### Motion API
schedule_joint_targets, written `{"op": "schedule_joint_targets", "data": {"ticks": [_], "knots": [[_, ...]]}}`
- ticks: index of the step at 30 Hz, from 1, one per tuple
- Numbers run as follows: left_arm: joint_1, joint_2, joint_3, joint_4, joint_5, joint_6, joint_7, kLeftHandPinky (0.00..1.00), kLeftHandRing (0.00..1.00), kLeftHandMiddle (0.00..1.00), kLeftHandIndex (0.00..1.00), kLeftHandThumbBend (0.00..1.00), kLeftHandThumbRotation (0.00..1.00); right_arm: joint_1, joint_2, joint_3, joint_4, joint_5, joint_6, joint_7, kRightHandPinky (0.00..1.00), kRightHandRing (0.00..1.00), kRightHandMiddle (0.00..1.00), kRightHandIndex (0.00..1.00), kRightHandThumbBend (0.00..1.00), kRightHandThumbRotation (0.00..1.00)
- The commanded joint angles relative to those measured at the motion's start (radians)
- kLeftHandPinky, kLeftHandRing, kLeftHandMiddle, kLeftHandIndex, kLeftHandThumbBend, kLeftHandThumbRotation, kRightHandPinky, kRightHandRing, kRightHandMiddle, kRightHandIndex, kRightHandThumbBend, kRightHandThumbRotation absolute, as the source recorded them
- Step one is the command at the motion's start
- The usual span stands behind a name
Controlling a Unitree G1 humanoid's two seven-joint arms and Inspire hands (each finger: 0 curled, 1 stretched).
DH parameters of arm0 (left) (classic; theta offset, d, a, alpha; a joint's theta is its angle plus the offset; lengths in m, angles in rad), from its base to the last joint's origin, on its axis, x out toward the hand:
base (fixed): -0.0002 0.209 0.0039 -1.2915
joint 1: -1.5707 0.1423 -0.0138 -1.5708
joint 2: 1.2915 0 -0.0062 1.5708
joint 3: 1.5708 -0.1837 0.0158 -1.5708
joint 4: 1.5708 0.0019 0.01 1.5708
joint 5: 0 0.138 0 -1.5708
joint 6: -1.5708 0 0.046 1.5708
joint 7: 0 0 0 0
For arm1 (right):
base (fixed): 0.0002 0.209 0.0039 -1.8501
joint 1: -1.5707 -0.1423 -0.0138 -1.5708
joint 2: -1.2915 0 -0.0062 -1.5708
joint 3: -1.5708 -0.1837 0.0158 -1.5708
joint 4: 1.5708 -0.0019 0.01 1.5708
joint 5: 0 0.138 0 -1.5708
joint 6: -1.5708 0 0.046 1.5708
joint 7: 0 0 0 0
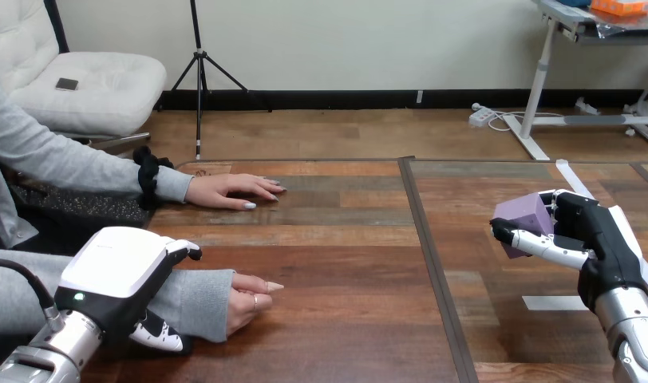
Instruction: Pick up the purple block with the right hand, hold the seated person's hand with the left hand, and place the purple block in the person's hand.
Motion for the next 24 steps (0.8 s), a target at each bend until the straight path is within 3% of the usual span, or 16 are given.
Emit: {"op": "schedule_joint_targets", "data": {"ticks": [1,15,24], "knots": [[-0.045,0.016,-0.034,0.043,0.021,0.021,0.012,0.73,0.76,0.78,0.76,1.00,0.20,-0.051,-0.008,-0.015,-0.044,0.007,-0.010,0.001,0.37,0.39,0.43,0.46,0.75,0.00],[-0.067,0.020,-0.069,0.084,0.039,0.032,0.051,0.69,0.72,0.73,0.73,1.00,0.14,-0.051,-0.006,-0.018,-0.044,0.008,-0.004,-0.002,0.36,0.38,0.43,0.46,0.76,0.00],[-0.079,0.022,-0.085,0.083,0.041,0.061,0.008,0.65,0.67,0.68,0.67,1.00,0.07,-0.050,-0.007,-0.015,-0.041,0.000,-0.011,-0.012,0.36,0.38,0.43,0.46,0.76,0.00]]}}
